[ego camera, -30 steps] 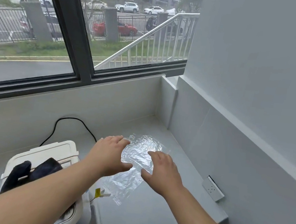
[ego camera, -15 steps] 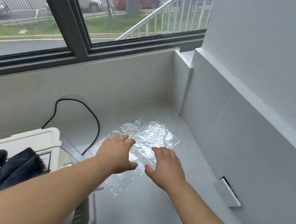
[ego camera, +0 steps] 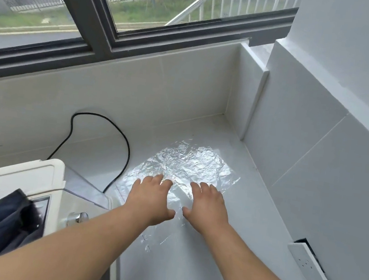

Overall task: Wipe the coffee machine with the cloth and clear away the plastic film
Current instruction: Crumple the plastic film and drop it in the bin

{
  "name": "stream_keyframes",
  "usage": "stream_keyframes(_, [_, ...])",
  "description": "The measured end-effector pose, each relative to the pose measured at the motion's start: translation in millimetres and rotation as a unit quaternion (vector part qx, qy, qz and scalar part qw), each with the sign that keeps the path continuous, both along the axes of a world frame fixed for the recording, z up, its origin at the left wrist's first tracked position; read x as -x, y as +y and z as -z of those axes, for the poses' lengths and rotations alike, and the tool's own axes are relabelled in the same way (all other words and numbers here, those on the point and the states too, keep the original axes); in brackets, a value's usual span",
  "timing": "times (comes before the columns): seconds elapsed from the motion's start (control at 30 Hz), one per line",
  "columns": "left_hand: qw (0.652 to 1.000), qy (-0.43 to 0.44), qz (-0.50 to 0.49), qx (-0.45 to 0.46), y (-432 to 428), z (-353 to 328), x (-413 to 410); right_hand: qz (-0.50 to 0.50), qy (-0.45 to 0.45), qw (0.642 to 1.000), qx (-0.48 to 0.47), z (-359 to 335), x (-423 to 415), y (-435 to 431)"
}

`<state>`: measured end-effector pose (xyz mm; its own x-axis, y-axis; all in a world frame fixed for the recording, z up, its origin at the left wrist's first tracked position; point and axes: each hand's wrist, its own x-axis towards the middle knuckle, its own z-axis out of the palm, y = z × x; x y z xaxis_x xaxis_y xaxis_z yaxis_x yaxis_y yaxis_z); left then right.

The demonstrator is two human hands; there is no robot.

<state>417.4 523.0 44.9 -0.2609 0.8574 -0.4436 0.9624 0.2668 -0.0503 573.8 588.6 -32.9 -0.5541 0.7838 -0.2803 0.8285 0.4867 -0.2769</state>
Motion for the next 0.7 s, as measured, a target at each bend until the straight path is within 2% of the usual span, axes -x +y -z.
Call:
stream_keyframes(0.13, [1.0, -0.009, -0.005, 0.002, 0, 9, 1, -0.005, -0.042, 0.999, -0.017, 10, 5, -2])
stream_keyframes(0.3, [1.0, -0.013, -0.011, 0.01, -2, 13, 2, -0.007, -0.048, 0.998, -0.03, 9, 11, -7])
stream_keyframes(0.37, [1.0, -0.017, -0.014, 0.011, -5, 12, 2, 0.013, -0.017, 1.0, -0.013, 5, 10, -11])
stream_keyframes(0.43, [0.999, -0.027, -0.018, 0.007, -7, 12, 1, 0.064, 0.07, 0.995, 0.027, -3, 6, -16])
stream_keyframes(0.53, [0.998, -0.052, -0.027, -0.01, -9, 9, -5, 0.147, 0.23, 0.952, 0.136, -25, 0, -25])
stream_keyframes(0.63, [0.996, -0.08, -0.028, -0.038, -11, 2, -14, 0.216, 0.35, 0.878, 0.244, -50, -8, -31])
stream_keyframes(0.7, [0.993, -0.098, -0.015, -0.061, -15, -6, -22, 0.242, 0.404, 0.835, 0.284, -66, -18, -35])
